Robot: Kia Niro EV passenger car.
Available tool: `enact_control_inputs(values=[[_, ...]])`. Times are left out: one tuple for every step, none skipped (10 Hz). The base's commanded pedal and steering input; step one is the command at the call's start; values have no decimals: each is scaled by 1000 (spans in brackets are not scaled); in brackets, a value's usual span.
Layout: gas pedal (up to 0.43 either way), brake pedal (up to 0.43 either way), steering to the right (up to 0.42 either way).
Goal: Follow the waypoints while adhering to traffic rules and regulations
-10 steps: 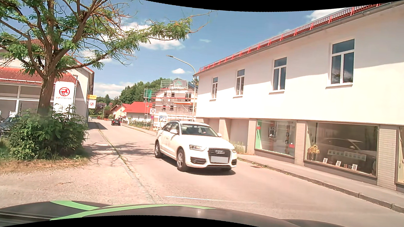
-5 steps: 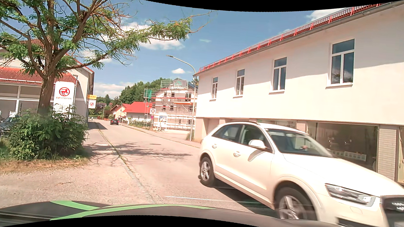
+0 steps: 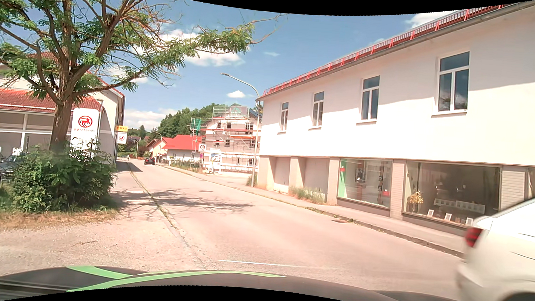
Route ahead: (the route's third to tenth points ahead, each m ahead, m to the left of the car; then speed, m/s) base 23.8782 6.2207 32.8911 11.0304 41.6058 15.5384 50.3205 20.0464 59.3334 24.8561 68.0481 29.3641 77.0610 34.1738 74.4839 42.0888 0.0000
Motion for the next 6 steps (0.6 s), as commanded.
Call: enact_control_inputs(values=[[0,12,628],[0,0,628],[0,0,626],[0,0,622],[0,0,618],[0,0,614]])
